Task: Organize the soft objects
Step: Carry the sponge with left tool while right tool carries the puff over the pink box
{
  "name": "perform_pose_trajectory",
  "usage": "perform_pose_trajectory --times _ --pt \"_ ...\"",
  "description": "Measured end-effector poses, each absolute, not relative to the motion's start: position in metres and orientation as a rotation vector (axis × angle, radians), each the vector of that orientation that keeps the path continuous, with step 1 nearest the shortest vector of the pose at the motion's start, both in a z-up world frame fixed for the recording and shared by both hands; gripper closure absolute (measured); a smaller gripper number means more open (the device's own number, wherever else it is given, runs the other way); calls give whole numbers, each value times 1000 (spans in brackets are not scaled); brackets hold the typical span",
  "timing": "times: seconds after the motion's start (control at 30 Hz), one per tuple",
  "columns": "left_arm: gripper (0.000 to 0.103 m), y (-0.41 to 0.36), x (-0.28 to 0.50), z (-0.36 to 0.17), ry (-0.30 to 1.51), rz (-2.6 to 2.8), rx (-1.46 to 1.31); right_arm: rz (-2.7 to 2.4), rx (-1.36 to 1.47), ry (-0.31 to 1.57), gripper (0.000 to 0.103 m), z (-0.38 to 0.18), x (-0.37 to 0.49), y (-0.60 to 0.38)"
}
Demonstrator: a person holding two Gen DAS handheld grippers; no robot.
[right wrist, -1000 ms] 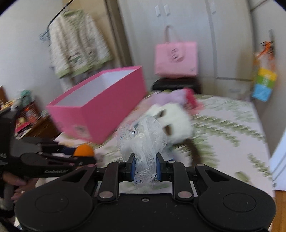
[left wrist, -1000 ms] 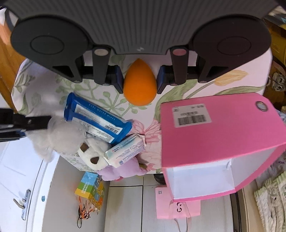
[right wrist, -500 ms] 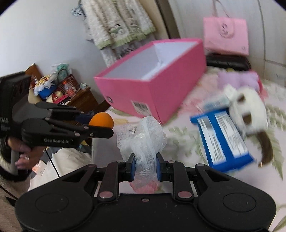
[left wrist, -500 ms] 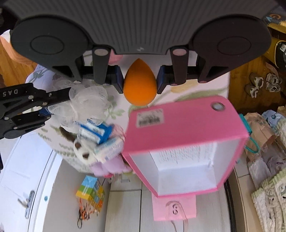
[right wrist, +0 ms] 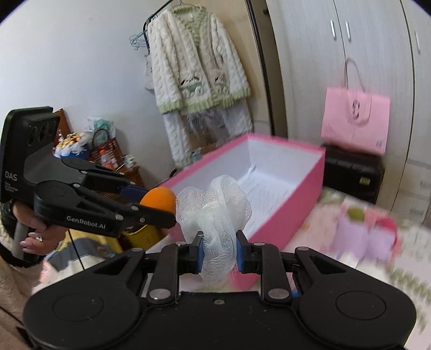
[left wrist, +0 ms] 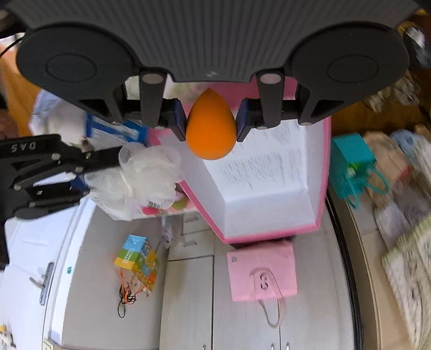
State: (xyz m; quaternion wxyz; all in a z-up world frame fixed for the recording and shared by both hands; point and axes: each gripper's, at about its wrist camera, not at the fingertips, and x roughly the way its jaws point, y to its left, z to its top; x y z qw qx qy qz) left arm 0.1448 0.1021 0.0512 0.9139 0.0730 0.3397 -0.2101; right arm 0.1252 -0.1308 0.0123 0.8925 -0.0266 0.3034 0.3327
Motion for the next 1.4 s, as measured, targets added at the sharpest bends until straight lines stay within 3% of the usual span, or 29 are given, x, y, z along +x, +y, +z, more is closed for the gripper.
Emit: perform_pose_trajectory --times 0.3,0.5,0.8,1.3,1.4 --pt "66 99 238 47 732 -414 100 592 -117 578 75 20 203 -120" --pt "66 96 295 28 700 -315 85 652 -190 664 74 2 260 -107" --pt "66 99 369 0 811 -264 -17 626 -346 712 74 -23 327 -76" --pt "66 91 394 -35 942 -228 41 602 -649 706 70 -53 345 -37" --pt "62 91 399 -38 936 -208 47 607 -707 699 70 -58 345 -32"
